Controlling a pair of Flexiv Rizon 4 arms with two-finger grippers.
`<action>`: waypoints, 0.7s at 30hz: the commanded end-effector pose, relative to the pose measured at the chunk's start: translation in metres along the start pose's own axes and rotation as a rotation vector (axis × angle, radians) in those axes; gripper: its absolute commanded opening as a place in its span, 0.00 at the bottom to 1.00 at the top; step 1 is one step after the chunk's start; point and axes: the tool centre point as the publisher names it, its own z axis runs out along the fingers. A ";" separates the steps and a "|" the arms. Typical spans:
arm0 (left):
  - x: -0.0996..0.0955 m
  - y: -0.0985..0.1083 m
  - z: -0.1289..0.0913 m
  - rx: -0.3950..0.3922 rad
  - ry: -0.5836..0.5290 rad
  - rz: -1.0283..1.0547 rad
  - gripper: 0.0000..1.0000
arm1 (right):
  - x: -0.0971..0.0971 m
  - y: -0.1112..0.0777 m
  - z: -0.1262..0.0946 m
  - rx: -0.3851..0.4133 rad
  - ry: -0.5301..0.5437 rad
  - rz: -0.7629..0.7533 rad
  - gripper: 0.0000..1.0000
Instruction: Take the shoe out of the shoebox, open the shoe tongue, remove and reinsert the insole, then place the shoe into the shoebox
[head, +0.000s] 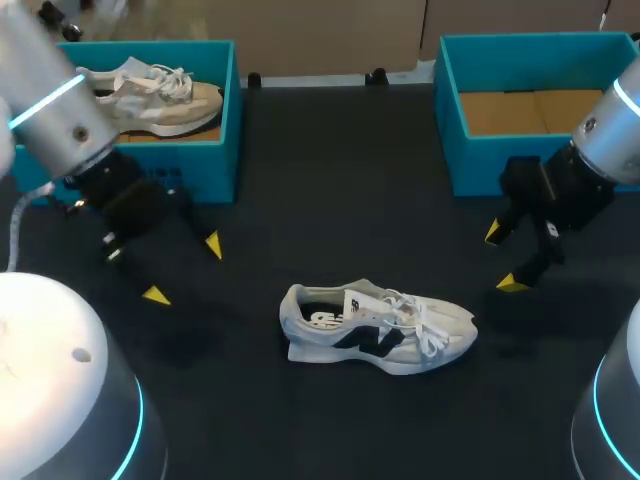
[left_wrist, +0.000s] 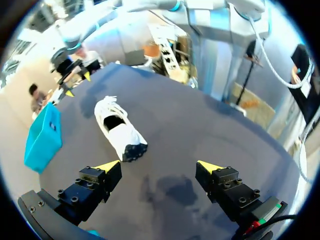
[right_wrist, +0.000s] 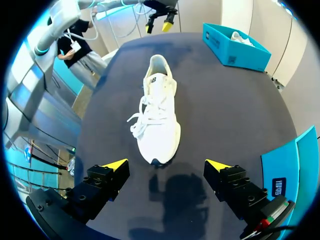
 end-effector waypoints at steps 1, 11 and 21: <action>0.006 0.012 0.014 0.215 -0.250 -0.408 1.00 | 0.001 0.000 0.001 0.002 -0.002 0.000 1.00; 0.006 0.012 0.014 0.215 -0.250 -0.408 1.00 | 0.001 0.000 0.001 0.002 -0.002 0.000 1.00; 0.010 0.053 0.042 0.427 -0.199 -0.381 1.00 | 0.001 0.000 0.001 0.002 -0.002 0.000 1.00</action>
